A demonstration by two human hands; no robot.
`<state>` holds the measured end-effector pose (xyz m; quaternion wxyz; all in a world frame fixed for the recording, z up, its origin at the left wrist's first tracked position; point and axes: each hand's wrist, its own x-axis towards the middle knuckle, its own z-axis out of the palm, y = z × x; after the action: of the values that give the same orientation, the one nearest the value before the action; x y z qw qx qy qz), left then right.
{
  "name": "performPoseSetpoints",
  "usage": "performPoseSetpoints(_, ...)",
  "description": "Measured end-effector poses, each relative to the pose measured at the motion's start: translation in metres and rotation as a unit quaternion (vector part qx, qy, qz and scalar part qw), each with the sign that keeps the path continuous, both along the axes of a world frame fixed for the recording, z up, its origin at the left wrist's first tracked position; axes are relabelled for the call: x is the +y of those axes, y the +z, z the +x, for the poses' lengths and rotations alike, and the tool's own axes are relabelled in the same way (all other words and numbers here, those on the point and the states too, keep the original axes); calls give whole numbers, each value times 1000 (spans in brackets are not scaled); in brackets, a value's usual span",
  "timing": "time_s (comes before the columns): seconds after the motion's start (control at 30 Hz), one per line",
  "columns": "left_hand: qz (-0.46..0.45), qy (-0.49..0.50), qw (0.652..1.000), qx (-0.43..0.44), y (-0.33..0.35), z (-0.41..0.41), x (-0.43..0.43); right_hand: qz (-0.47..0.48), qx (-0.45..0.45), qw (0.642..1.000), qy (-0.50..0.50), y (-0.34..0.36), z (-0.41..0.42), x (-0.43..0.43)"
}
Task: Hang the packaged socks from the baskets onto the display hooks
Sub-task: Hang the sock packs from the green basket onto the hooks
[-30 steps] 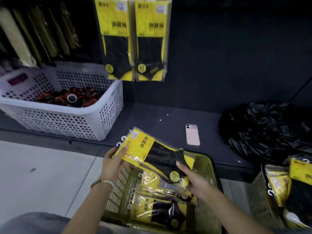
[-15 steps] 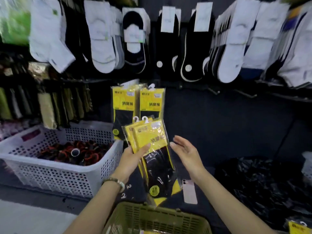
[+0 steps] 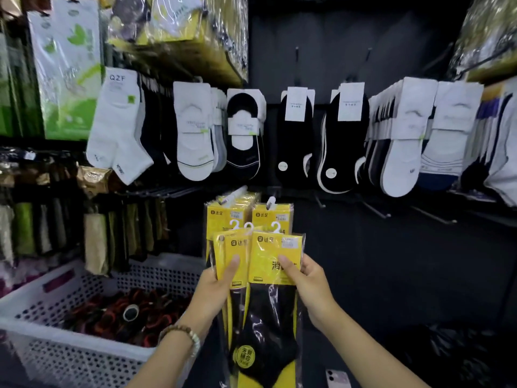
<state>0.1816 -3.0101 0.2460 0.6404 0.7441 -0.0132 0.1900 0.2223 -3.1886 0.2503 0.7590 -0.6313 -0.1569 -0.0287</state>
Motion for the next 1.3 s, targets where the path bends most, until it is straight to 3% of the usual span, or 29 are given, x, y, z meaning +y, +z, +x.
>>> performPoseSetpoints(0.27, 29, 144, 989, -33, 22, 14, 67, -3, -10, 997, -82, 17, 50, 8)
performPoseSetpoints(0.6, 6, 147, 988, -57, 30, 31, 80, -80, -10, 982, -169, 8, 124, 33)
performPoseSetpoints(0.93, -3, 119, 992, -43, 21, 37, 63, -104, 53, 946, -302, 1, 124, 21)
performPoseSetpoints(1.03, -9, 93, 995, -42, 18, 36, 56, -77, 32, 961, -263, 6, 105, 17)
performPoseSetpoints(1.2, -29, 57, 998, -19, 16, 36, 30, -66, -8, 996, -59, 29, 55, 27)
performPoseSetpoints(1.3, -54, 29, 998, -10, 16, 35, 10, -43, -18, 999, 0, 36, 37, 33)
